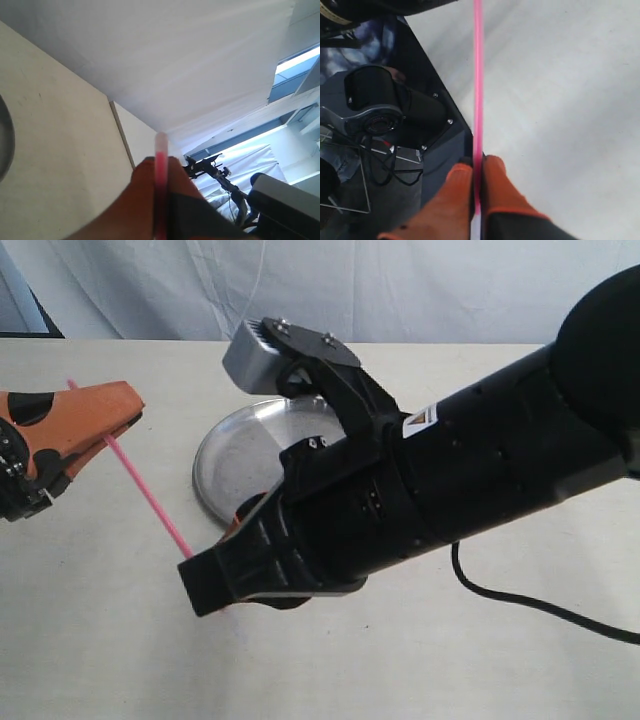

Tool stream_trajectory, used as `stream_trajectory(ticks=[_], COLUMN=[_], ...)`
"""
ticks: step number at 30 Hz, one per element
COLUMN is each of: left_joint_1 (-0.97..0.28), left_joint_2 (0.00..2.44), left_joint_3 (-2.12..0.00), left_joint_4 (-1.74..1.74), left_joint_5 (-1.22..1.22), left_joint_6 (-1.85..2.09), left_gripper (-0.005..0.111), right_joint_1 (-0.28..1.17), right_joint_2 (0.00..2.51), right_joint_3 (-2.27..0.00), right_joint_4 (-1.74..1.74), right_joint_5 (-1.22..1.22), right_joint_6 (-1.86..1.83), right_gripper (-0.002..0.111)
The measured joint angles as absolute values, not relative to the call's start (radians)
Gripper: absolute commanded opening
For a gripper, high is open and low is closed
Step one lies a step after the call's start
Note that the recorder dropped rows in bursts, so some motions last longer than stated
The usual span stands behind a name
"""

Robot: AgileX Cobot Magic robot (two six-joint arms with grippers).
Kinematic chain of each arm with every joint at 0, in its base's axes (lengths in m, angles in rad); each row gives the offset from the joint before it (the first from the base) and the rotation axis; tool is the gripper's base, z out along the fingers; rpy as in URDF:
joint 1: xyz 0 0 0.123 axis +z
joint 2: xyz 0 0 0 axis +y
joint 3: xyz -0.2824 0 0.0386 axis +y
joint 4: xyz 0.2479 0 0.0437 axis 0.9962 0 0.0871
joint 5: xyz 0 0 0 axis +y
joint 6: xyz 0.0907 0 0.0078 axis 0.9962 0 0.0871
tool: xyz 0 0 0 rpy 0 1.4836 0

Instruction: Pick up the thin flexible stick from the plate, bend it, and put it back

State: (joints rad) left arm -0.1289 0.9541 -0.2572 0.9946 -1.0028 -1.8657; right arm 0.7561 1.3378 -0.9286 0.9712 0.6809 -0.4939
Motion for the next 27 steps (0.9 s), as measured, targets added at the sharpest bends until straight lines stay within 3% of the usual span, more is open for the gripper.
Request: stream_trajectory(ticks=[3,7,8,16,18,19,22,23,27], left_joint_1=[-0.129,-0.129,-0.129,-0.161,-0.166,-0.166,-0.167,-0.167,-0.167], left_joint_2=[0.954,0.954,0.954,0.954,0.955,0.956,0.956,0.956,0.956], left_joint_3=[-0.257,-0.257,-0.257,-0.257,-0.262,-0.267,-0.278,-0.278,-0.287], left_joint_4=[0.995,1.005,1.005,1.003,1.003,1.003,1.006,1.006,1.03], left_joint_5=[-1.009,-1.039,-1.043,-1.047,-1.047,-1.045,-1.045,-1.045,-1.013], left_joint_6=[-1.858,-1.854,-1.854,-1.85,-1.846,-1.845,-1.827,-1.817,-1.709], left_gripper=[0.0,0.0,0.0,0.0,0.0,0.0,0.0,0.0,0.0], right_joint_1=[0.758,0.758,0.758,0.758,0.758,0.758,0.758,0.758,0.76], right_joint_2=[1.338,1.338,1.339,1.39,1.415,1.427,1.448,1.448,1.433], right_joint_3=[-0.929,-0.929,-0.929,-0.929,-0.929,-0.929,-0.929,-0.929,-0.929], right_joint_4=[0.94,0.931,0.928,0.89,0.896,0.9,0.928,0.939,0.975], right_joint_5=[0.671,0.621,0.605,0.629,0.669,0.686,0.713,0.721,0.769], right_joint_6=[-0.494,-0.494,-0.494,-0.494,-0.494,-0.494,-0.494,-0.494,-0.52], right_gripper=[0.017,0.052,0.056,0.058,0.054,0.046,0.008,0.0,-0.001])
